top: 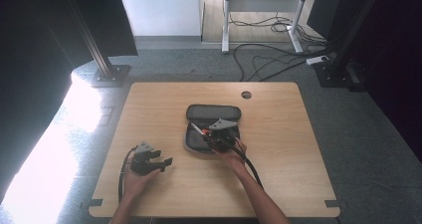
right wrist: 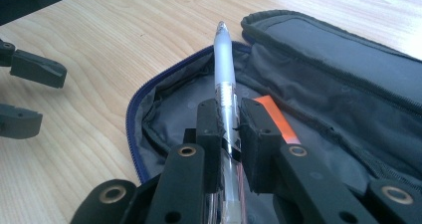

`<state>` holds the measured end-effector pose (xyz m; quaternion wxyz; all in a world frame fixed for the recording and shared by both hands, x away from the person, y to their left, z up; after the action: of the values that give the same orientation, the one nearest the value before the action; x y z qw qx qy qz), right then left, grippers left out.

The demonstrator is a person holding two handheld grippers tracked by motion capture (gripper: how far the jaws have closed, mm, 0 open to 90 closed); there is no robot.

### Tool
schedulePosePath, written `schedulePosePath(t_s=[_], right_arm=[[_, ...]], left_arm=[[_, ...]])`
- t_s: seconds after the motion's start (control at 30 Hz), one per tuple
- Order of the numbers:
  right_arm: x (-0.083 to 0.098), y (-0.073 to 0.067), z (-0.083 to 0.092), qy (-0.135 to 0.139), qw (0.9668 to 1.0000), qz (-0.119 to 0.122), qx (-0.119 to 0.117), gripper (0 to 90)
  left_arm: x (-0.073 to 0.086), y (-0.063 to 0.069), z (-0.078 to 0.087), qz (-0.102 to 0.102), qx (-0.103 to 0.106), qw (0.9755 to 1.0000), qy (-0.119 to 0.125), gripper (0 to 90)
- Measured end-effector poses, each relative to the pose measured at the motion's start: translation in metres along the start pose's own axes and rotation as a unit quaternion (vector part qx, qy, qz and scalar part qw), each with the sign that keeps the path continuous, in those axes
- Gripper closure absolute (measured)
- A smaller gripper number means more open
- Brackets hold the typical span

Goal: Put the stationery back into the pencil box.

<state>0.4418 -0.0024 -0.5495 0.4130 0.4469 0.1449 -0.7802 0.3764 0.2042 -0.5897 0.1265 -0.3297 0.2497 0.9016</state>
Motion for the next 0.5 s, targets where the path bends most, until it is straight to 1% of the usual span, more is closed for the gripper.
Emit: schedulePosePath(t_s=[0.27, 0.5], right_arm=[[-0.002, 0.003, -0.006, -0.005, 1.0, 0.008, 0.001, 78.7], [-0.003, 0.005, -0.013, -0.008, 1.0, 0.004, -0.001, 78.6]], left_arm=[[0.0, 0.0, 0.0, 0.001, 0.0, 1.0, 0.0, 33.6], [0.0, -0.001, 0.0, 0.002, 0.0, 1.0, 0.0, 33.6]])
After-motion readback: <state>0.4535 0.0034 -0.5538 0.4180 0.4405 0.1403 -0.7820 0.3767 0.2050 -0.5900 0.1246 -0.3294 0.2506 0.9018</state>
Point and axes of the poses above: each handheld gripper's, and its own axes: z roughly backward along the jaws, x roughly out of its underside, y roughly to its right, the point moved 8 cm from there along -z, roughly forward along the jaws, and after that the axes turned 15 degrees about z, right-handed, at the moved point
